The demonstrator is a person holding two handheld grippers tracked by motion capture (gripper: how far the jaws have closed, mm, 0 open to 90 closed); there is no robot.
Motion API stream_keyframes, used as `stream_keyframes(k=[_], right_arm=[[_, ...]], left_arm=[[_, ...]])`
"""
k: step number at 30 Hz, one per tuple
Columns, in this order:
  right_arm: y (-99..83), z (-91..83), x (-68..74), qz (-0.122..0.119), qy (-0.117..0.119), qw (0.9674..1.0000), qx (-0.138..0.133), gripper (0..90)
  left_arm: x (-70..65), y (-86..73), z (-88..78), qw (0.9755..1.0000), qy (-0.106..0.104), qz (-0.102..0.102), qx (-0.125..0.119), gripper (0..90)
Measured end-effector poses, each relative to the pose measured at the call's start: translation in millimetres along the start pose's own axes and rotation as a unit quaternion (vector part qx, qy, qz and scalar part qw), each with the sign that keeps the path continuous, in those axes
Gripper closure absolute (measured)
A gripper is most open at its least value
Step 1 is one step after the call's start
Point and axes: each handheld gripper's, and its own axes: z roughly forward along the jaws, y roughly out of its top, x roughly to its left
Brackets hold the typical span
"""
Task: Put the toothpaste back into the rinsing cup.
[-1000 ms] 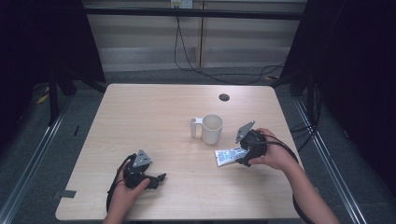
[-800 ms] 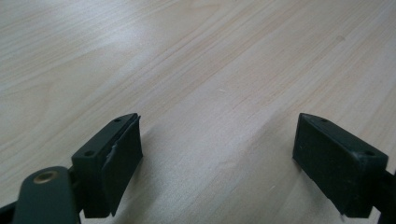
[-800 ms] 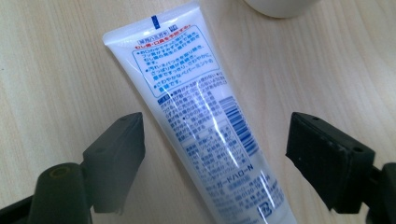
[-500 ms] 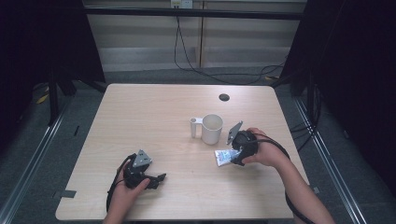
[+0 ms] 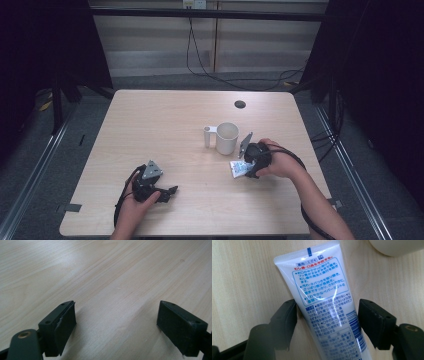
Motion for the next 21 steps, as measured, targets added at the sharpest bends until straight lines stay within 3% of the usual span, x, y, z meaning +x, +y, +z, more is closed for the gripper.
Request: stream_keyframes(k=[7,12,16,21], right_arm=[[2.7,0.1,0.4,-0.021,-0.004,0.9997,0.013,37.0],[3.7,-0.9,-1.6,-0.038,-0.002,0.9991,0.018,50.0],[1.1,-6.1,-0.5,-0.029,-0.006,0.9995,0.011,63.0],[-8.1,-10.0,-1.6,-0.013,-0.01,0.9996,-0.024,68.5]], left_arm=[[-0.1,-0.1,0.1,1.0,0.0,0.0,-0.001,15.4],[0.0,-0.1,0.1,1.0,0.0,0.0,0.0,15.4],[-0.1,0.0,0.1,1.0,0.0,0.0,0.0,15.4],[0.0,-0.1,0.1,1.0,0.0,0.0,0.0,15.4]])
